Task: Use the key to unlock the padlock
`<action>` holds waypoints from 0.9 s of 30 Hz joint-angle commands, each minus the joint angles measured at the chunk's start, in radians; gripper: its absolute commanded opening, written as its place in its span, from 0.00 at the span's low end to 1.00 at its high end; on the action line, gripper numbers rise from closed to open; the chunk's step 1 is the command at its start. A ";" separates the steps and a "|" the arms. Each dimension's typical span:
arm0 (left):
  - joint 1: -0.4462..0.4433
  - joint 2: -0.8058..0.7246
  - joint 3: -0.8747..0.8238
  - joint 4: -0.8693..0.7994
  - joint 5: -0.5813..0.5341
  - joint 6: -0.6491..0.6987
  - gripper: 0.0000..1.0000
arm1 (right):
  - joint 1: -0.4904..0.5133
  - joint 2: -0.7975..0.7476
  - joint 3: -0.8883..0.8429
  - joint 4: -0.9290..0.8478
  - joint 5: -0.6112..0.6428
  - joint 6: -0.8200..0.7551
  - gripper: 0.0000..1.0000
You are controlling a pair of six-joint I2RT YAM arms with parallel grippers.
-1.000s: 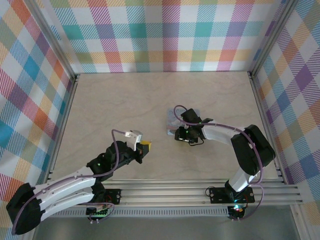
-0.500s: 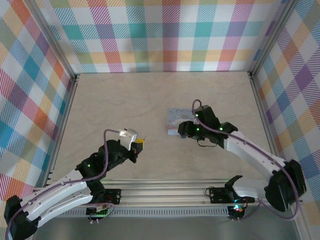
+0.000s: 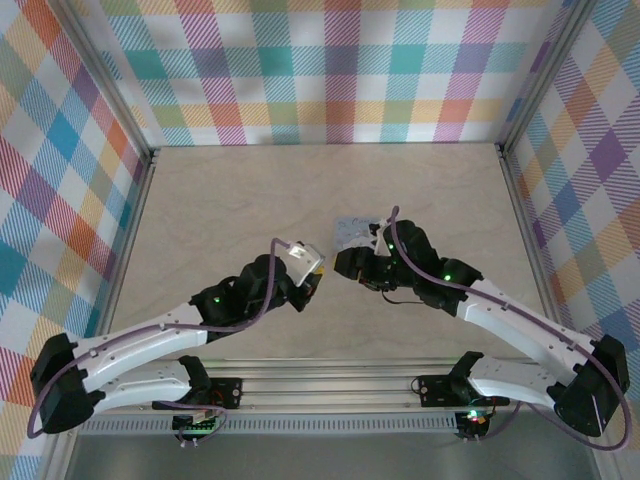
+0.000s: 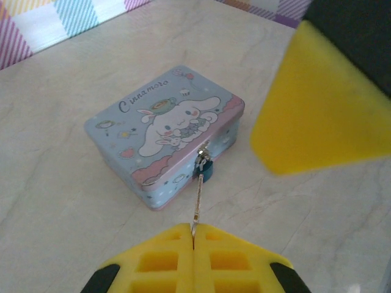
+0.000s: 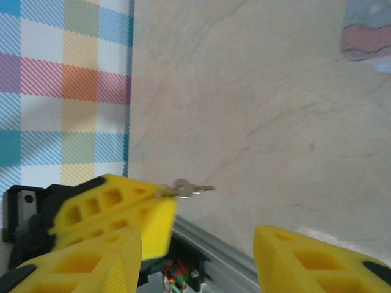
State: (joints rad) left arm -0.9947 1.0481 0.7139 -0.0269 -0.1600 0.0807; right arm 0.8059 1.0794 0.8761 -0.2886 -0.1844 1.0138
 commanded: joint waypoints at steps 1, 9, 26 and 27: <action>-0.024 0.031 0.032 0.076 -0.042 0.029 0.00 | 0.013 0.023 0.039 0.075 -0.008 0.058 0.46; -0.051 0.038 0.025 0.131 -0.075 0.016 0.00 | 0.013 0.050 0.059 0.056 0.032 0.055 0.41; -0.056 0.030 0.001 0.134 -0.076 0.013 0.00 | 0.013 0.139 0.072 0.096 0.063 0.068 0.24; -0.056 0.031 -0.001 0.135 -0.076 0.012 0.00 | 0.013 0.141 0.073 0.096 0.065 0.068 0.23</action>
State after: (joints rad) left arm -1.0397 1.0931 0.7170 0.0624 -0.2272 0.0872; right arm 0.8158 1.2118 0.9241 -0.2119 -0.1349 1.0779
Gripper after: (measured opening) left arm 0.045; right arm 0.237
